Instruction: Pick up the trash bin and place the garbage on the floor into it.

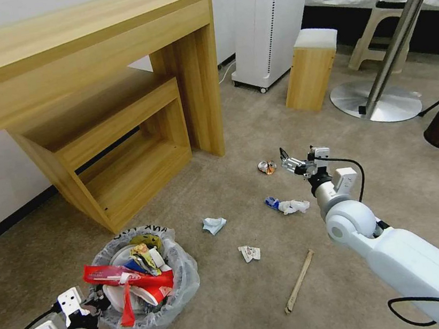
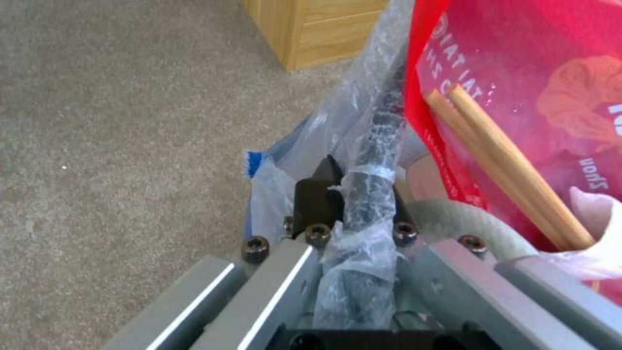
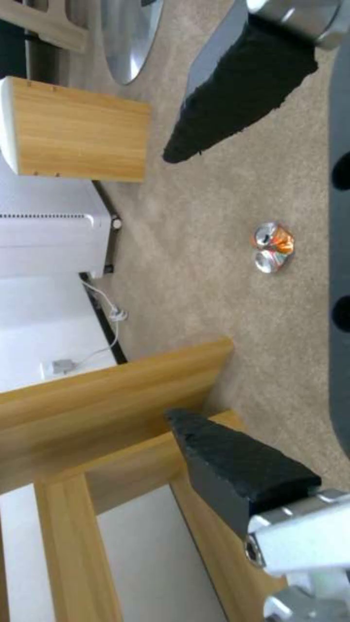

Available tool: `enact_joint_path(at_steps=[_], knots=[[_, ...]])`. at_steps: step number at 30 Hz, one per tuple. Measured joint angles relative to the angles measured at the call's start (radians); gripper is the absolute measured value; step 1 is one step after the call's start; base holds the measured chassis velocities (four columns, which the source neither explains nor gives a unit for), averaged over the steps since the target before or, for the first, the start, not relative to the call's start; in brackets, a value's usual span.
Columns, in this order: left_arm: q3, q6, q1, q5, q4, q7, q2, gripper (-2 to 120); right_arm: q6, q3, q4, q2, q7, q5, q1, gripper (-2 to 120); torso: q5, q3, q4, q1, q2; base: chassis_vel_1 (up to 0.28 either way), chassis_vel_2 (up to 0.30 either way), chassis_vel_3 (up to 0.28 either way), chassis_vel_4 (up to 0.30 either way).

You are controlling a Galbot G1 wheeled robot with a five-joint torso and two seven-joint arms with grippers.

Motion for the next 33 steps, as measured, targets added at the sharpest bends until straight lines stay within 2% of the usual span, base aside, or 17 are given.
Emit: enact_joint_path(at_steps=[4, 7, 11, 14, 15, 18, 19, 20, 24, 33], knots=[[0.001, -0.001, -0.001, 0.001, 0.0, 0.0, -0.003, 1, 0.007, 0.0, -0.003, 0.0, -0.001, -0.009, -0.005, 95, 0.0, 0.0, 0.0, 0.0, 0.0, 0.0, 0.0, 0.0, 0.0], [0.002, -0.002, -0.001, 0.003, 0.001, 0.0, -0.006, 1, 0.029, -0.005, -0.01, 0.001, -0.003, -0.017, -0.008, 99, 0.0, 0.0, 0.0, 0.0, 0.0, 0.0, 0.0, 0.0, 0.0], [0.005, -0.003, 0.0, 0.007, 0.002, 0.0, -0.009, 1, -0.026, -0.031, -0.002, 0.001, 0.015, 0.038, -0.01, 100, 0.0, 0.0, 0.0, 0.0, 0.0, 0.0, 0.0, 0.0, 0.0], [0.008, -0.003, -0.002, 0.013, 0.007, 0.0, -0.01, 1, -0.191, -0.072, 0.017, 0.001, 0.089, 0.197, 0.01, 100, 0.0001, 0.0, 0.0, 0.0, 0.0, 0.0, 0.0, 0.0, 0.0], [0.008, -0.003, -0.002, 0.013, 0.007, 0.0, -0.01, 1, -0.191, -0.072, 0.017, 0.001, 0.089, 0.197, 0.01, 100, 0.0001, 0.0, 0.0, 0.0, 0.0, 0.0, 0.0, 0.0, 0.0], [0.011, -0.007, -0.007, 0.017, 0.014, 0.003, -0.017, 1, -0.421, -0.104, 0.033, 0.02, 0.209, 0.438, 0.047, 100, -0.0001, 0.0, 0.0002, 0.0, 0.0, 0.0, 0.0, 0.0, 0.0], [0.011, -0.007, -0.007, 0.017, 0.014, 0.003, -0.017, 1, -0.421, -0.104, 0.033, 0.02, 0.209, 0.438, 0.047, 100, -0.0001, 0.0, 0.0002, 0.0, 0.0, 0.0, 0.0, 0.0, 0.0], [0.011, -0.009, -0.008, 0.018, 0.018, 0.003, -0.019, 1, -0.477, -0.121, 0.023, 0.031, 0.241, 0.469, 0.053, 100, -0.0002, 0.0, 0.0002, 0.0, 0.0, 0.0, 0.0, 0.0, 0.0], [0.01, -0.015, -0.012, 0.019, 0.025, 0.004, -0.02, 1, -0.538, -0.145, -0.029, 0.062, 0.296, 0.486, 0.056, 100, -0.0001, 0.0, 0.0001, 0.0, 0.0, 0.0, 0.0, 0.0, 0.0], [0.009, -0.018, -0.015, 0.018, 0.03, 0.004, -0.016, 1, -0.576, -0.179, -0.2, 0.13, 0.3, 0.463, 0.075, 100, 0.0, 0.0, 0.0, 0.0, 0.0, 0.0, 0.0, 0.0, 0.0]])
